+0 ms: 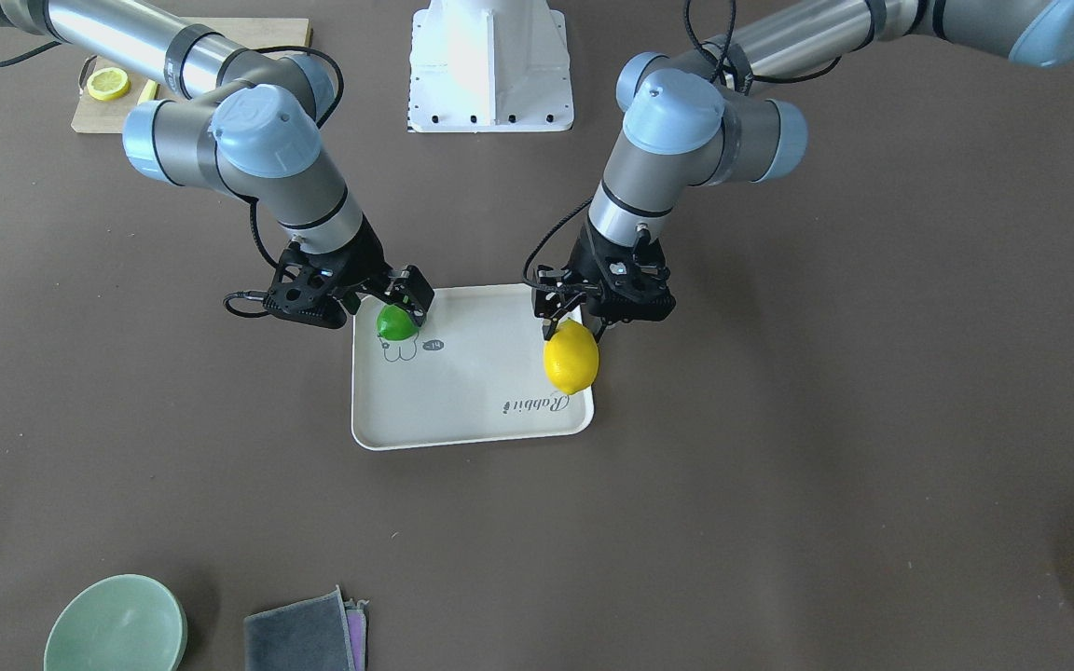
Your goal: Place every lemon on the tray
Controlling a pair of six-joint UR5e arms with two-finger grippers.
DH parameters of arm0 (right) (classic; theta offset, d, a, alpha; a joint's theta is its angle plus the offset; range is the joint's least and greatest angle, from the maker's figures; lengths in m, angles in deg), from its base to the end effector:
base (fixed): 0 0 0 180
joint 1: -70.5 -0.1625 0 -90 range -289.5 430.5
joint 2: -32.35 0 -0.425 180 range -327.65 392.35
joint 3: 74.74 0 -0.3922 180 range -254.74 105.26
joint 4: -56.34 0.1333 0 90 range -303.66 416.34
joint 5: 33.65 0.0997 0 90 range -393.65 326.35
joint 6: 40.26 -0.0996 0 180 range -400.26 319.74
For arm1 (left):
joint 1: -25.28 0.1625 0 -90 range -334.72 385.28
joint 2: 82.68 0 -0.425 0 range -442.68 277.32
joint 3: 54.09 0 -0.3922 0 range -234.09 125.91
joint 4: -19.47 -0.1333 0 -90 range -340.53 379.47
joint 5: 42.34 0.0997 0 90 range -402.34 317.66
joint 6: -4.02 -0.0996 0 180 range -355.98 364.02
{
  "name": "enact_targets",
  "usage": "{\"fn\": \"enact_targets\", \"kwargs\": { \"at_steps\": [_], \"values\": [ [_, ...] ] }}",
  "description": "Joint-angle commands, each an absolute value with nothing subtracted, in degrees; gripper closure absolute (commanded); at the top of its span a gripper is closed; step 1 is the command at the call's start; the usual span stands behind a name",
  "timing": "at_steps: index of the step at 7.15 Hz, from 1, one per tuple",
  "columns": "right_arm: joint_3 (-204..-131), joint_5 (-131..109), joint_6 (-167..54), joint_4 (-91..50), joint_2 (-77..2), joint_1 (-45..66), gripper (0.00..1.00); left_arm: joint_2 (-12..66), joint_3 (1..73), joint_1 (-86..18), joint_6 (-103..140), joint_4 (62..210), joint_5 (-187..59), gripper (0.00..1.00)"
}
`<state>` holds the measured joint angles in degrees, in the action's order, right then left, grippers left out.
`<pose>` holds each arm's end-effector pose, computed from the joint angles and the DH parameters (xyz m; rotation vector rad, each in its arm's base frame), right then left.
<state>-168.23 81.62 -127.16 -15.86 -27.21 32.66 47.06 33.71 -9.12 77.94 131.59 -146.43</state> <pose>-0.4760 -0.4847 0.2875 -0.0744 -0.9793 0.3582 0.5295 -0.4947 0.2131 0.2399 1.0326 -0.1613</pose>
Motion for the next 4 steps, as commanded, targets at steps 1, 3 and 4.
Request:
{"fn": "enact_targets", "kwargs": {
  "at_steps": [1,3,4],
  "values": [
    [-169.82,86.66,-121.76,-15.82,-31.17,26.58,0.00,48.63,31.26,-8.65,78.38,131.70,-145.87,0.79],
    [-172.11,89.63,-114.12,-15.91,-37.15,21.67,0.00,47.85,32.82,-9.52,77.68,131.18,-146.40,0.02],
    [-172.12,90.35,-110.00,-15.91,-39.26,19.20,0.00,43.58,37.36,-11.44,72.54,129.44,-148.31,0.02]
  ]
}}
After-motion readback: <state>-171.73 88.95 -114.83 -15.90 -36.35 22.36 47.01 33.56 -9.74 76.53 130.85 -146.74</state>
